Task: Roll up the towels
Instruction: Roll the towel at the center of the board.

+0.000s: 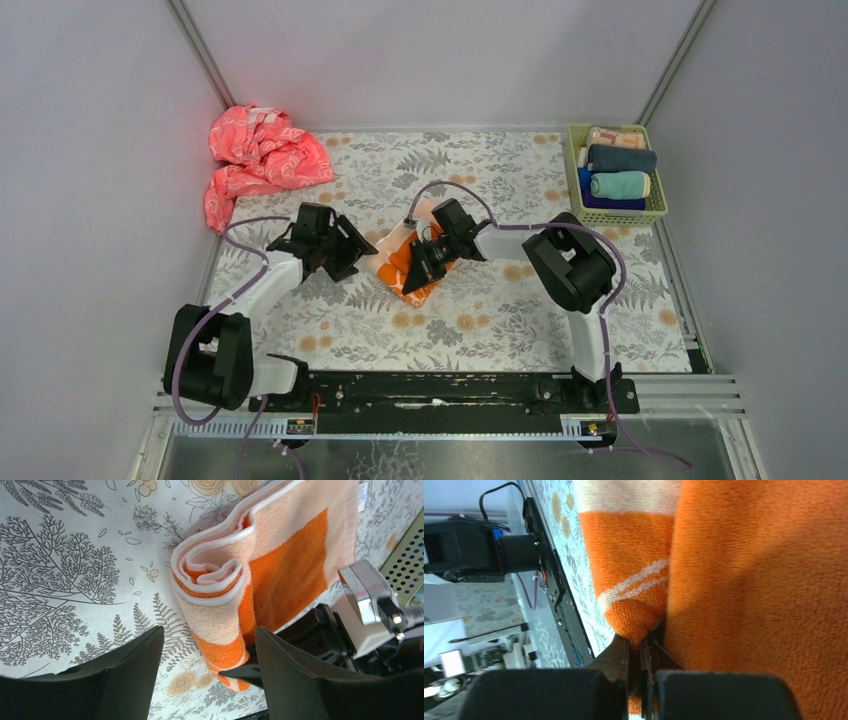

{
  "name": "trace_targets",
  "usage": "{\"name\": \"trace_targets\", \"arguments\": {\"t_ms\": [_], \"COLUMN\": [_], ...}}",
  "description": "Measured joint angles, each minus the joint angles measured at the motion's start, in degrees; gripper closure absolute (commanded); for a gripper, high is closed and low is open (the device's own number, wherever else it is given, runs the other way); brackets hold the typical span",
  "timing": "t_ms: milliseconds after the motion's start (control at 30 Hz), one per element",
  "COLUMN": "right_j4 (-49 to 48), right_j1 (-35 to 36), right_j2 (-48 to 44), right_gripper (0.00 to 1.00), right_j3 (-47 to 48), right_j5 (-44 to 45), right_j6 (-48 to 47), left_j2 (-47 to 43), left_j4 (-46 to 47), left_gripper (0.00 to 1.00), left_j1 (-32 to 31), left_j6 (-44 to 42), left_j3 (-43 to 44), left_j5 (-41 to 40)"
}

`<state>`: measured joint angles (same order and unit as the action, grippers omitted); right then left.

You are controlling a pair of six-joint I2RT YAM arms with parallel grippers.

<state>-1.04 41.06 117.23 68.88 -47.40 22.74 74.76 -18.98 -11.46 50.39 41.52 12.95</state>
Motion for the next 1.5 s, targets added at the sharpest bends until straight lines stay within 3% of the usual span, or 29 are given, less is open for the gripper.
{"name": "trace_targets", "arguments": {"t_ms": [300, 500, 700, 800, 900, 1067, 1267, 1500], "right_j4": [-4.92, -4.66, 0.98, 4.13, 7.58, 12.94, 13.57, 13.55], "right_j1": [-2.82, -3.80, -3.82, -3.65, -3.08, 0.98, 10.78, 20.11], "right_j2": [5.16, 6.97, 6.34, 3.78, -0.02, -10.40, -21.27, -21.53], "right_gripper": [1.00, 1.00, 0.90, 0.83, 0.69, 0.52, 0.46, 0.44], "right_j3": [0.04, 1.09, 3.06, 3.15, 3.15, 2.73, 1.90, 0.33], "right_j5": [-9.46, -12.04, -9.33, -4.63, 2.16, 19.96, 37.92, 49.99], "right_j6": [6.14, 7.30, 4.55, 2.38, -0.28, -6.91, -15.52, -22.75], "left_j2": [5.57, 12.11, 16.37, 17.18, 17.70, 19.02, 19.71, 20.04], "left_j4": [-0.02, 1.16, 1.36, 1.44, 1.31, 0.11, -0.85, -1.60], "left_gripper": [0.37, 0.62, 0.82, 0.85, 0.85, 0.85, 0.83, 0.82], "left_j1": [-1.40, -2.86, -3.06, -3.19, -3.41, -3.54, -3.54, -3.54], "left_j6": [0.02, -0.17, -0.76, -1.07, -1.29, -2.32, -3.13, -3.61], "left_j3": [1.22, 4.70, 4.83, 5.70, 6.29, 8.02, 8.96, 9.55], "left_j5": [1.66, 1.49, 0.15, 0.11, 0.13, -0.04, -0.07, -0.07]}}
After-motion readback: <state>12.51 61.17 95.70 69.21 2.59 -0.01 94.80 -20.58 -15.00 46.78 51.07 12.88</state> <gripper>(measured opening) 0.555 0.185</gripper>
